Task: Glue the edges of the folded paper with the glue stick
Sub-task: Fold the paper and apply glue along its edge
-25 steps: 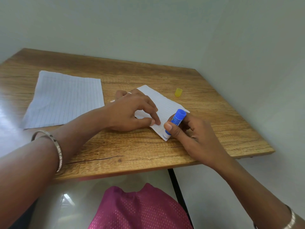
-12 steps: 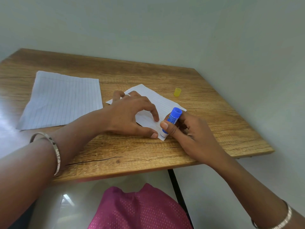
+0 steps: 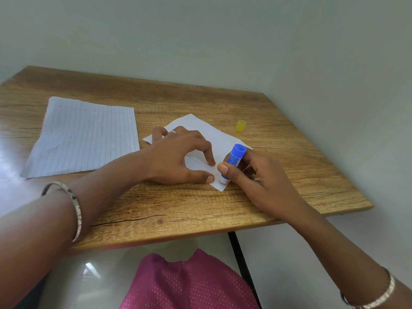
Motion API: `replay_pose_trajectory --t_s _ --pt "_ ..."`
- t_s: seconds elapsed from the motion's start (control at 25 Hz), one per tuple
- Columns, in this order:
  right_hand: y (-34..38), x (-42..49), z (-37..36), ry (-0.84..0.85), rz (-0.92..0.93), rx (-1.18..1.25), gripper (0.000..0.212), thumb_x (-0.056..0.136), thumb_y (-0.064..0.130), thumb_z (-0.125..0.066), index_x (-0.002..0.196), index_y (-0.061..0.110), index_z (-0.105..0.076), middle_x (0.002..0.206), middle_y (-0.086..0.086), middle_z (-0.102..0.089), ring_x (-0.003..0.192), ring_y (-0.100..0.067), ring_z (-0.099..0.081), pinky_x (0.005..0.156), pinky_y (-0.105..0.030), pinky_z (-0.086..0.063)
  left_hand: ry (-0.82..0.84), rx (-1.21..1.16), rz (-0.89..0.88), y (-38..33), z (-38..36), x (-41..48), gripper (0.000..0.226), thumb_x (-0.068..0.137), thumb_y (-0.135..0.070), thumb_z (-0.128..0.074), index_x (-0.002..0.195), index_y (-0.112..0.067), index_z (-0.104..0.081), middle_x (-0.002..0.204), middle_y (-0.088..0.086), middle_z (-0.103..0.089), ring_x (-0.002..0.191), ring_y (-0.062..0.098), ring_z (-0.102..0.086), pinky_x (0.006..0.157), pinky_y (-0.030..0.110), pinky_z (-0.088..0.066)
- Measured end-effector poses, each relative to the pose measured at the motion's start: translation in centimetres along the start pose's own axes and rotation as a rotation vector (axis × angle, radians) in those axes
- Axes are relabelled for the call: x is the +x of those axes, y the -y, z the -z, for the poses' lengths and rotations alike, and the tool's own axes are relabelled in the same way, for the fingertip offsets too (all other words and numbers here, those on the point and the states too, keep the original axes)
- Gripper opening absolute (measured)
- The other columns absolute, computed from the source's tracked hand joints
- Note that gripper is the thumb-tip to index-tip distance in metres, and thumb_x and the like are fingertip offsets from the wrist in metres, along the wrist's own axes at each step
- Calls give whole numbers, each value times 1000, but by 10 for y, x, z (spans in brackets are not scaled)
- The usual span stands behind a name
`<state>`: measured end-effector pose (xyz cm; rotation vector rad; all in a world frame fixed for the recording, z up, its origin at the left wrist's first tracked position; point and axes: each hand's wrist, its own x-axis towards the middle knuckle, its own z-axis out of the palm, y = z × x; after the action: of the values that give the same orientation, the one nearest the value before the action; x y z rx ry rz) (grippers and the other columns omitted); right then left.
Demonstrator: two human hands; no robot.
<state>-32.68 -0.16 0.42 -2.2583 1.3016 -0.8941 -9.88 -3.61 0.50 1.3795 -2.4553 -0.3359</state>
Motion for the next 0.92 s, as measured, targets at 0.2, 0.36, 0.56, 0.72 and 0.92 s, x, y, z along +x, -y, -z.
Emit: replay_pose_trajectory --t_s 0.2,0.36,0.56,0.72,0.92 --pt "-6 6 6 -18 -4 -5 38 91 49 -60 92 13 -71 78 -7 -69 71 -20 -57 59 -24 -41 23 -11 2 0 1 0 64 60 -85 -39 107 -48 -61 128 -26 -52 130 8 -36 110 51 -11" --pt "-10 9 7 -20 -9 -31 40 91 52 -58 95 14 -71 80 -5 -71 74 -18 -59 62 -25 -43 31 -8 0 -1 2 0 65 60 -86 -39 108 -48 -61 129 -26 -51 131 7 -36 110 51 -10" --pt "-16 15 11 -38 -10 -48 27 94 46 -61 95 20 -70 80 -2 -72 77 -16 -60 61 -18 -42 46 -16 8 1 1 1 64 60 -87 -39 108 -50 -59 132 -27 -49 132 5 -33 111 50 -8" --pt "-24 22 12 -43 -13 -88 27 94 46 -62 95 20 -69 79 -4 -70 75 -16 -58 61 -21 -42 48 -18 12 2 1 1 67 59 -88 -39 110 -49 -59 133 -27 -49 133 5 -32 111 48 -7" --pt "-31 29 15 -45 -2 -91 31 95 45 -62 95 15 -70 79 -6 -70 71 -19 -61 62 -25 -46 45 -12 16 1 1 1 63 63 -85 -46 112 -48 -60 133 -27 -49 133 6 -33 111 47 -6"
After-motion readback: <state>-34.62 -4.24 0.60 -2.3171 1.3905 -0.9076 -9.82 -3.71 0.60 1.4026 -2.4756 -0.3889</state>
